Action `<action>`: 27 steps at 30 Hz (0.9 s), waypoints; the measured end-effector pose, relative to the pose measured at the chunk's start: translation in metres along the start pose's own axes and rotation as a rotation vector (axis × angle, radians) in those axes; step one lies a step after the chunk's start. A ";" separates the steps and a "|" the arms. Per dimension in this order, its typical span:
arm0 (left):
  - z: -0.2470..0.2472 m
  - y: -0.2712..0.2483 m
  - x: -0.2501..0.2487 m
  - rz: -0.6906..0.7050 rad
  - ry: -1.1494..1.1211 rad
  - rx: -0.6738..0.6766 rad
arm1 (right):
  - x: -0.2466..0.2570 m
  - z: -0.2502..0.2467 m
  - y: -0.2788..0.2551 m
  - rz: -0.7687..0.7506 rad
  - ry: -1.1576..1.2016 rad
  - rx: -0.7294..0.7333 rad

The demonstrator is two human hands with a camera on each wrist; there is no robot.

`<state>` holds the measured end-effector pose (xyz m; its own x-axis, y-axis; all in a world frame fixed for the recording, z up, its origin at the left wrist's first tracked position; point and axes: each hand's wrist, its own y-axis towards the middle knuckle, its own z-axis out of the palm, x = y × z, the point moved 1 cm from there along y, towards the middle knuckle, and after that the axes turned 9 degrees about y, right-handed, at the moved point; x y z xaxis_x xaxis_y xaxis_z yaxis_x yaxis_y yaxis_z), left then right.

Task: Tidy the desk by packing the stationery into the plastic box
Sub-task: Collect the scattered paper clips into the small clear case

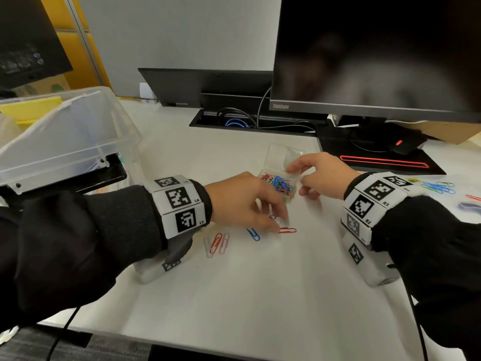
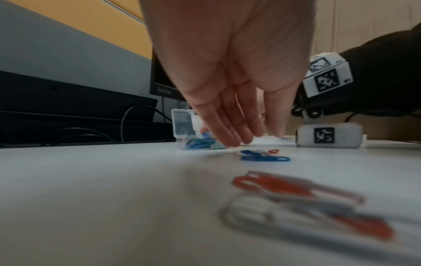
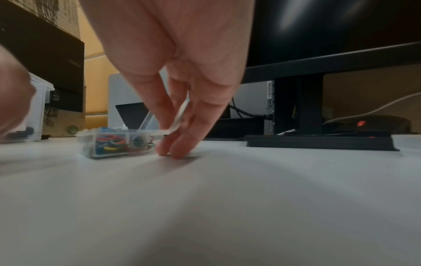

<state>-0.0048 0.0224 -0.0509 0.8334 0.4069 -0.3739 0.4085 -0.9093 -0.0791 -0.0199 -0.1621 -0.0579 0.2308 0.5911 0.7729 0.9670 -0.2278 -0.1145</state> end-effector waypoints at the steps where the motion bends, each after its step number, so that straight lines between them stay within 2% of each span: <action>1: 0.002 0.001 -0.004 0.062 0.016 0.012 | 0.000 0.000 0.000 -0.004 0.002 0.003; 3: 0.006 0.003 -0.011 0.182 0.057 0.052 | 0.001 -0.001 -0.001 -0.019 -0.001 0.012; 6: 0.007 0.002 -0.007 0.199 0.088 0.085 | 0.002 -0.001 -0.002 -0.040 -0.027 0.013; 14: -0.002 -0.036 0.016 0.053 0.025 -0.026 | 0.004 -0.005 -0.004 -0.108 -0.054 0.018; 18: 0.001 -0.054 0.030 -0.121 0.054 0.073 | 0.003 -0.007 -0.003 -0.091 -0.061 -0.029; 21: 0.001 -0.063 0.039 -0.196 0.041 0.148 | 0.003 -0.006 -0.003 -0.068 -0.034 -0.068; 27: -0.002 -0.054 0.033 -0.249 -0.123 0.125 | 0.002 -0.003 0.001 0.005 0.054 -0.102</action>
<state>0.0011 0.0848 -0.0573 0.6590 0.6116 -0.4378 0.5387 -0.7900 -0.2927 -0.0184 -0.1632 -0.0545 0.2264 0.5481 0.8052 0.9491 -0.3099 -0.0560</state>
